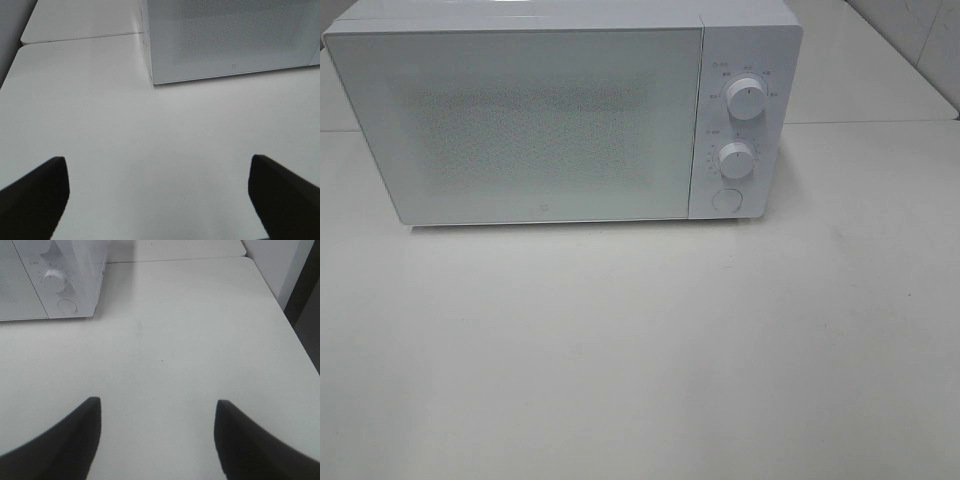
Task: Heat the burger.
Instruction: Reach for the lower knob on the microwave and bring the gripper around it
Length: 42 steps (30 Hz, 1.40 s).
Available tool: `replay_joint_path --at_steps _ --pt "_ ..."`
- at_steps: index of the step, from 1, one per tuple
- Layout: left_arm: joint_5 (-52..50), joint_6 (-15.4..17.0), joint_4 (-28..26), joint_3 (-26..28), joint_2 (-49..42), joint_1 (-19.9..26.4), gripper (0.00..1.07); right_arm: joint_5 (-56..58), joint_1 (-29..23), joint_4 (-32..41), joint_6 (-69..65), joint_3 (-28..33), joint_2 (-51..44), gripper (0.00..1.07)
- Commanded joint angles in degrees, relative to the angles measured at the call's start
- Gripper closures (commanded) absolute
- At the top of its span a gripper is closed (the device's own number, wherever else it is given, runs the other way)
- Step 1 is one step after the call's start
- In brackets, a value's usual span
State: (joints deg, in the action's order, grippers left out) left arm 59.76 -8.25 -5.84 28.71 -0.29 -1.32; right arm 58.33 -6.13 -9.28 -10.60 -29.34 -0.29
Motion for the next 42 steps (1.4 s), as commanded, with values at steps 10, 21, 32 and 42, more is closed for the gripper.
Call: replay_joint_path --at_steps 10,21,32,42 --pt "-0.17 -0.11 -0.57 -0.17 -1.38 0.11 0.17 -18.91 -0.17 -1.60 -0.06 -1.89 7.62 0.30" --pt "-0.17 -0.11 -0.57 -0.17 -1.43 0.11 0.17 -28.53 -0.17 -1.60 -0.06 -1.89 17.02 0.31" --pt "-0.17 -0.11 -0.57 -0.17 -1.43 0.11 0.17 -39.42 -0.17 -1.66 -0.06 -1.89 28.59 0.31" --pt "-0.17 -0.11 -0.57 -0.17 -1.38 0.11 0.17 -50.53 -0.17 -1.60 -0.06 -1.89 39.71 0.31"
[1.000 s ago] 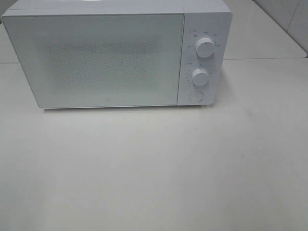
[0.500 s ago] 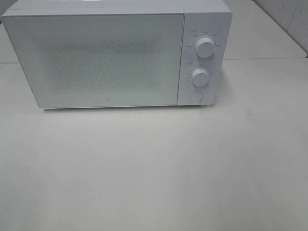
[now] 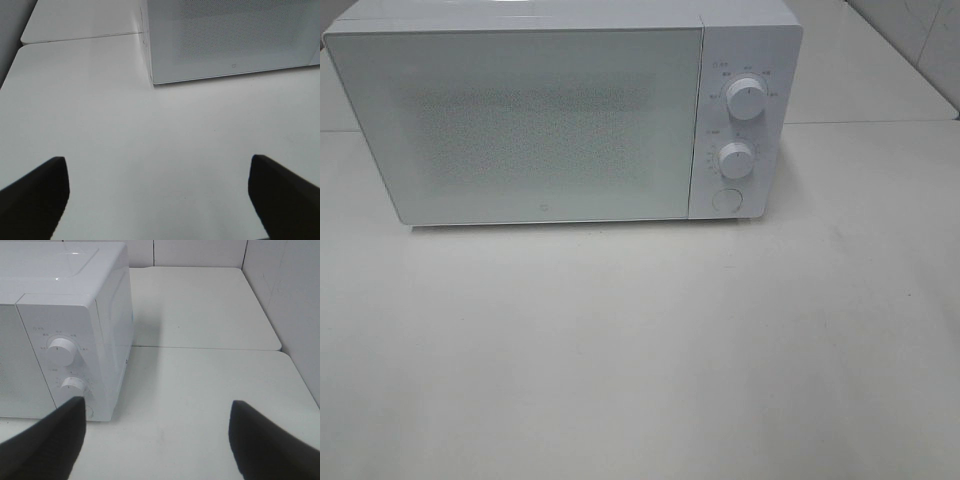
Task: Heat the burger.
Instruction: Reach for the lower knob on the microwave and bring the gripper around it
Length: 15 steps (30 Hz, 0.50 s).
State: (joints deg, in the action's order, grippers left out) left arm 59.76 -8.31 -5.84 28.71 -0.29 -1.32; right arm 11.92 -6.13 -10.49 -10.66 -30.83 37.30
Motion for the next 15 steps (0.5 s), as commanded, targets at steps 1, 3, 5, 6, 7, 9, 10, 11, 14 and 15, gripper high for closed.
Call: replay_joint_path --at_steps 1,3,5,6,7,9,10,11,14,15 --pt "-0.17 -0.06 -0.57 -0.17 -1.38 0.11 0.17 -5.33 -0.17 -0.40 0.00 -0.40 2.92 0.31" --pt "-0.17 -0.06 -0.57 -0.17 -1.38 0.11 0.17 -7.62 -0.17 -0.40 0.00 -0.40 4.07 0.31" --pt "-0.17 -0.06 -0.57 -0.17 -1.38 0.11 0.17 -9.97 -0.17 -0.40 0.06 -0.40 5.10 0.31" --pt "-0.17 -0.06 -0.57 -0.17 -1.38 0.11 0.17 -11.12 -0.17 -0.40 0.06 -0.40 5.67 0.31" --pt "-0.17 -0.06 -0.57 -0.17 -1.38 0.11 0.17 -13.64 -0.17 -0.46 0.17 -0.40 6.65 0.31" --pt "-0.17 -0.06 -0.57 -0.17 -1.38 0.11 0.17 -16.04 -0.17 -0.46 0.29 -0.40 7.68 0.31" --pt "-0.17 -0.06 -0.57 -0.17 -1.38 0.11 0.17 -17.36 -0.17 -0.46 0.29 -0.40 8.02 0.31" --pt "-0.17 -0.06 -0.57 -0.17 -1.38 0.11 0.17 -17.36 -0.17 -0.46 0.29 -0.40 8.02 0.31" --pt "-0.17 -0.06 -0.57 -0.17 -1.38 0.11 0.17 -20.11 -0.17 -0.57 0.29 -0.40 9.63 0.31" --pt "-0.17 -0.06 -0.57 -0.17 -1.38 0.11 0.17 -21.49 -0.17 -0.57 0.29 -0.40 11.23 0.31"
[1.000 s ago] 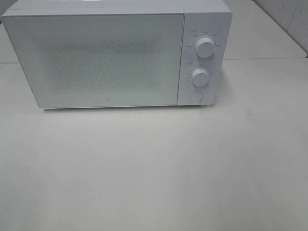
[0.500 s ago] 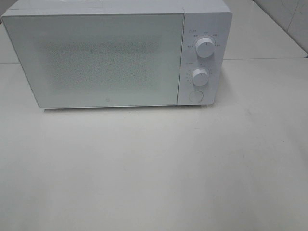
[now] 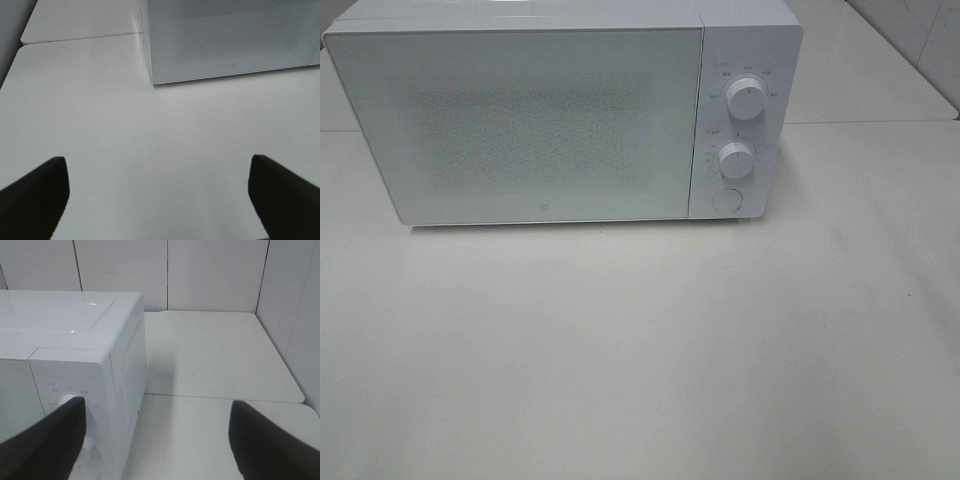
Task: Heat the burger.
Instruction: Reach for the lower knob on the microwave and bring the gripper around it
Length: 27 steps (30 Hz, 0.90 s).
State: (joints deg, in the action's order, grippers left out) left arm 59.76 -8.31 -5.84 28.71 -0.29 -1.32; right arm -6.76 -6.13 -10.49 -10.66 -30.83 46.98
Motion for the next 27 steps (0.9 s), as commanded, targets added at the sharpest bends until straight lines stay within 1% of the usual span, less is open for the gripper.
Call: replay_joint_path --at_steps 1,5,7,10,20,21,22,26,27 --pt "-0.17 -0.06 -0.57 -0.17 -1.38 0.11 0.17 -2.81 -0.17 -0.57 0.29 -0.40 1.55 0.31" --pt "-0.17 -0.06 -0.57 -0.17 -1.38 0.11 0.17 -5.44 -0.17 -0.52 0.29 -0.40 6.42 0.31" --pt "-0.17 -0.06 -0.57 -0.17 -1.38 0.11 0.17 -6.02 -0.17 -0.40 0.29 -0.40 7.33 0.31" --pt "-0.17 -0.06 -0.57 -0.17 -1.38 0.11 0.17 -8.37 -0.17 -0.29 0.29 -0.40 11.80 0.31" --pt "-0.17 -0.06 -0.57 -0.17 -1.38 0.11 0.17 -13.24 -0.17 0.00 0.29 -0.40 19.14 0.31" --pt "-0.17 -0.06 -0.57 -0.17 -1.38 0.11 0.17 -14.78 -0.17 0.06 0.34 0.23 20.17 0.31" --pt "-0.17 -0.06 -0.57 -0.17 -1.38 0.11 0.17 -18.91 -0.17 1.72 1.60 2.23 21.14 0.31" --pt "-0.17 -0.06 -0.57 -0.17 -1.38 0.11 0.17 -23.03 -0.17 4.35 4.13 4.53 22.00 0.31" --pt "-0.17 -0.06 -0.57 -0.17 -1.38 0.11 0.17 -26.93 -0.17 7.39 6.82 7.16 22.57 0.31"
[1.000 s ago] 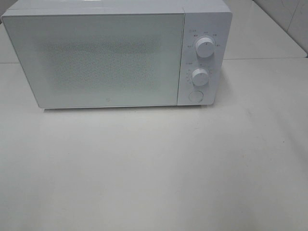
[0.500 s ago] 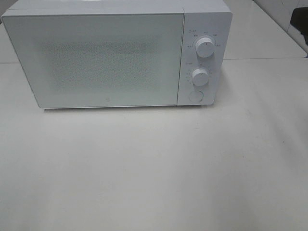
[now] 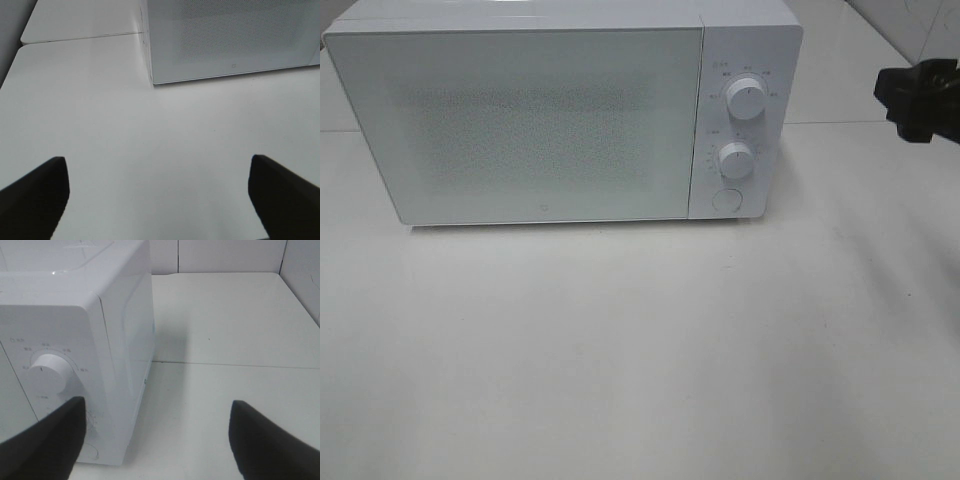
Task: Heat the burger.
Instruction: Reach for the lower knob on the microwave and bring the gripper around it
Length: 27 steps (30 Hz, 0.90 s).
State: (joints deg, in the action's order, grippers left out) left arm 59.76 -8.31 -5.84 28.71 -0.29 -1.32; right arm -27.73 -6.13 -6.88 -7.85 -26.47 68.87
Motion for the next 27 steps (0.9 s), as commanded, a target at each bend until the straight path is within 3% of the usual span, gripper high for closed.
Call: replay_joint_path --at_steps 1,5,7,10,12,14,15,18,20,27 --pt "-0.17 -0.06 -0.57 -0.17 -1.38 0.11 0.17 -7.68 -0.17 5.39 5.56 4.07 0.69 0.31" --pt "-0.17 -0.06 -0.57 -0.17 -1.38 0.11 0.17 -14.90 -0.52 10.60 9.63 7.91 0.69 0.31" --pt "-0.17 -0.06 -0.57 -0.17 -1.38 0.11 0.17 -19.71 -3.61 15.30 13.01 9.91 0.69 0.31" --pt "-0.17 -0.06 -0.57 -0.17 -1.38 0.11 0.17 -20.51 -4.81 16.79 14.44 10.31 0.69 0.31" --pt "-0.17 -0.06 -0.57 -0.17 -1.38 0.11 0.17 -24.47 -11.23 24.29 21.26 11.57 2.01 0.31" --pt "-0.17 -0.06 -0.57 -0.17 -1.38 0.11 0.17 -25.61 -12.55 25.95 22.80 11.63 2.69 0.31" --pt "-0.17 -0.06 -0.57 -0.17 -1.38 0.11 0.17 -27.79 -15.70 29.39 25.44 11.63 4.70 0.31" --pt "-0.17 -0.06 -0.57 -0.17 -1.38 0.11 0.17 -28.76 -17.02 30.83 26.30 11.63 5.90 0.31" --pt "-0.17 -0.06 -0.57 -0.17 -1.38 0.11 0.17 -34.21 -23.72 35.98 27.67 11.63 11.00 0.31" --pt "-0.17 -0.06 -0.57 -0.17 -1.38 0.11 0.17 -42.06 -31.63 45.21 27.50 11.29 19.37 0.31"
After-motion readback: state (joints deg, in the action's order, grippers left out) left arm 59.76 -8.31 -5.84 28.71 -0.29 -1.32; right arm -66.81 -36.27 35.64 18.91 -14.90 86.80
